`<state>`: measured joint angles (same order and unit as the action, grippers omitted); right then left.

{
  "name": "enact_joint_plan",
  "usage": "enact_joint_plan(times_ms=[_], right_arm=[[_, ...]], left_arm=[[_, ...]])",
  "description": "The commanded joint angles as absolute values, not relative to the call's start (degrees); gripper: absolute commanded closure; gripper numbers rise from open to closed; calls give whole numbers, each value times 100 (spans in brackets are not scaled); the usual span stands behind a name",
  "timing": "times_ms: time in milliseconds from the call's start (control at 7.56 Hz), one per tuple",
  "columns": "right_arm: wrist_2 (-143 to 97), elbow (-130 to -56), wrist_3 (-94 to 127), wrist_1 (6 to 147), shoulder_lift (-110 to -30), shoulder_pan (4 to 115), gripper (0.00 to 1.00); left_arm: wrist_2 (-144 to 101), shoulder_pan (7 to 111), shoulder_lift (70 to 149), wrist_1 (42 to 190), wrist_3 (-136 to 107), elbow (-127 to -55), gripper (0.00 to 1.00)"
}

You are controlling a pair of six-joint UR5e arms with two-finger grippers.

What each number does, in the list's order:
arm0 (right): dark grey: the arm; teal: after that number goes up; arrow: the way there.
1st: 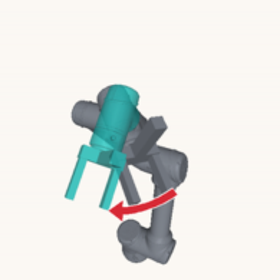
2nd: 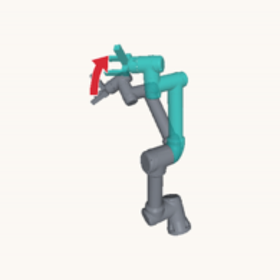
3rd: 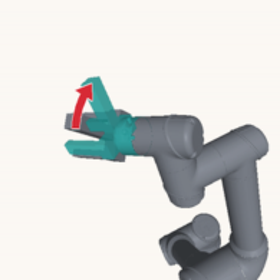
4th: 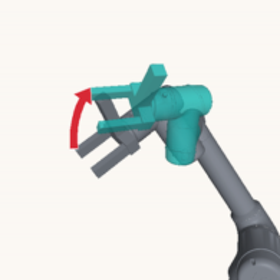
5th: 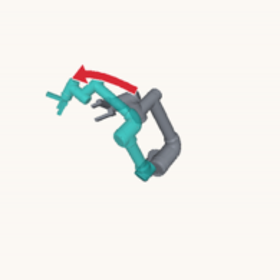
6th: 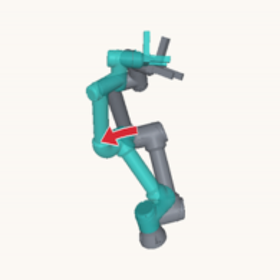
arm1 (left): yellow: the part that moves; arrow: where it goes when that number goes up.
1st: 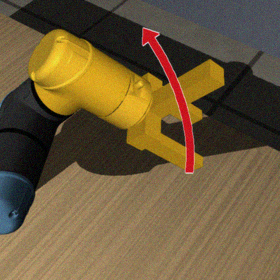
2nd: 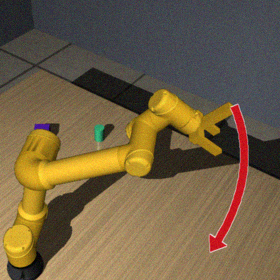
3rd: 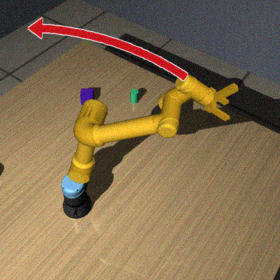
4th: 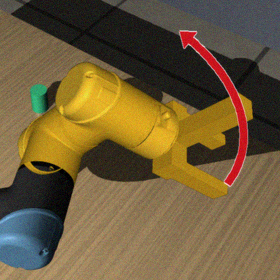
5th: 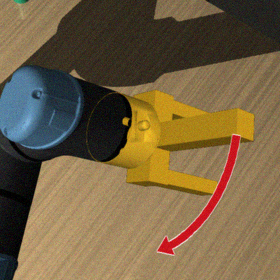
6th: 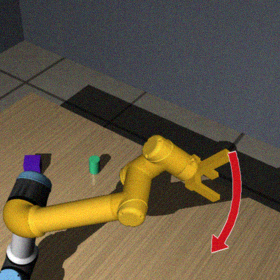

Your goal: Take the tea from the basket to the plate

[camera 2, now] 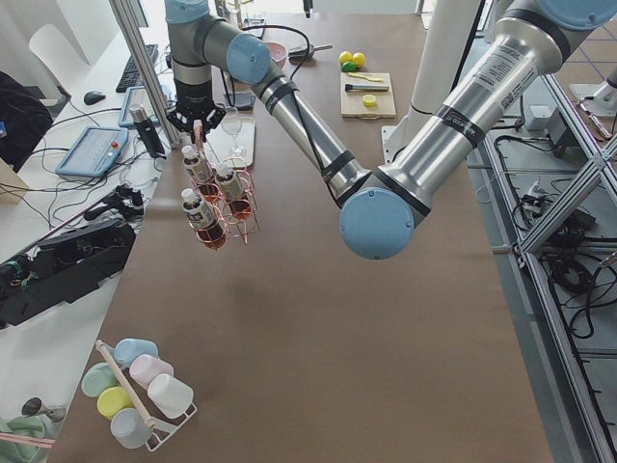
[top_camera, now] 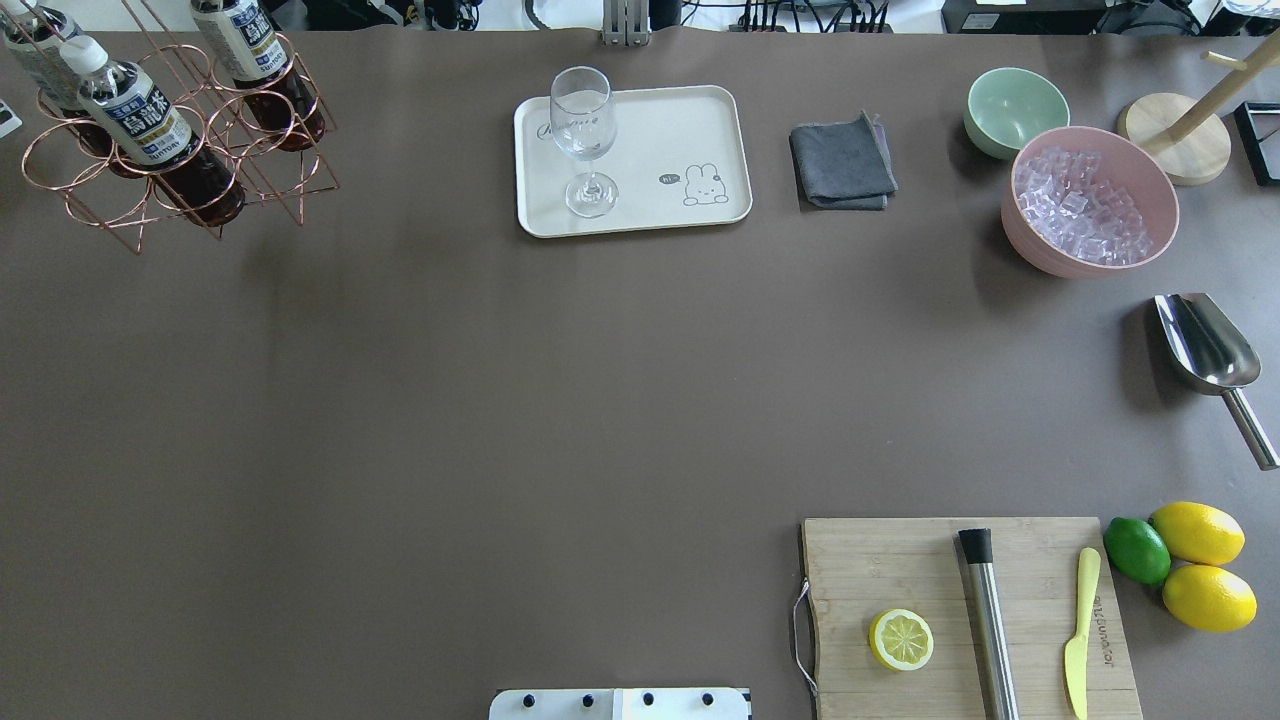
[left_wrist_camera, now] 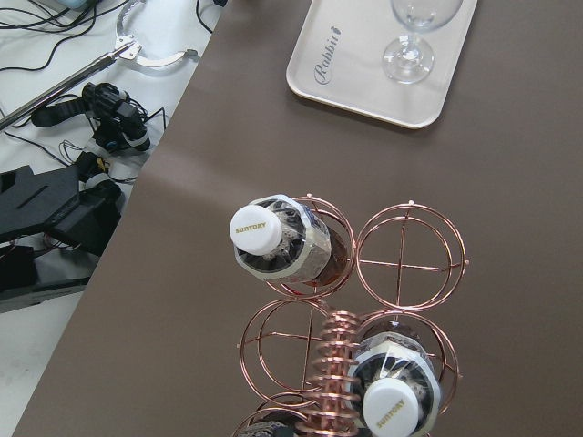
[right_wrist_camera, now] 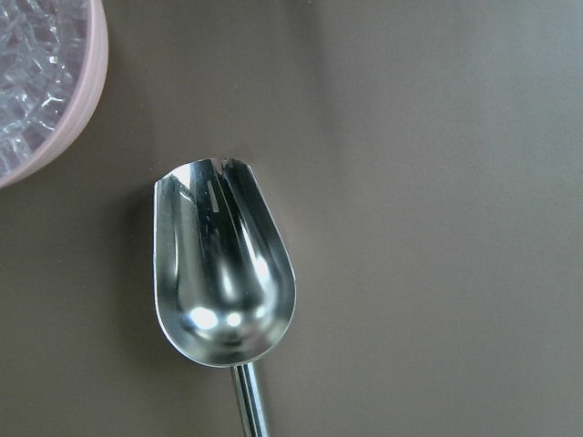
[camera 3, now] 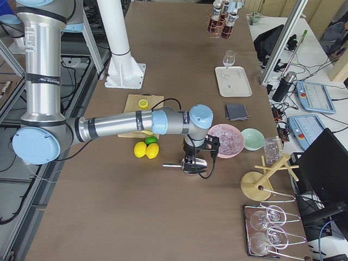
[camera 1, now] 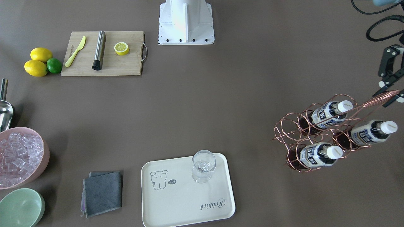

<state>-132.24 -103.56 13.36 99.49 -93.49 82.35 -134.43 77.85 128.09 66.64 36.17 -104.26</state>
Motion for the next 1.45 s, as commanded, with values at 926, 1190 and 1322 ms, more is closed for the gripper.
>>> enact_joint_plan(times_ms=[926, 1190, 1322], right_arm=[[-13228, -10354, 1336, 9949, -9352, 8235, 0], [-13228, -10354, 1336, 9958, -9352, 8235, 0], [-13228, -10354, 1336, 9949, -9352, 8235, 0]], left_arm=[[-13823, 6373, 13087, 6785, 2558, -11242, 100], [-14080, 6223, 13131, 6794, 2224, -11320, 100], [-14080, 6101, 13157, 6794, 2015, -11503, 100]])
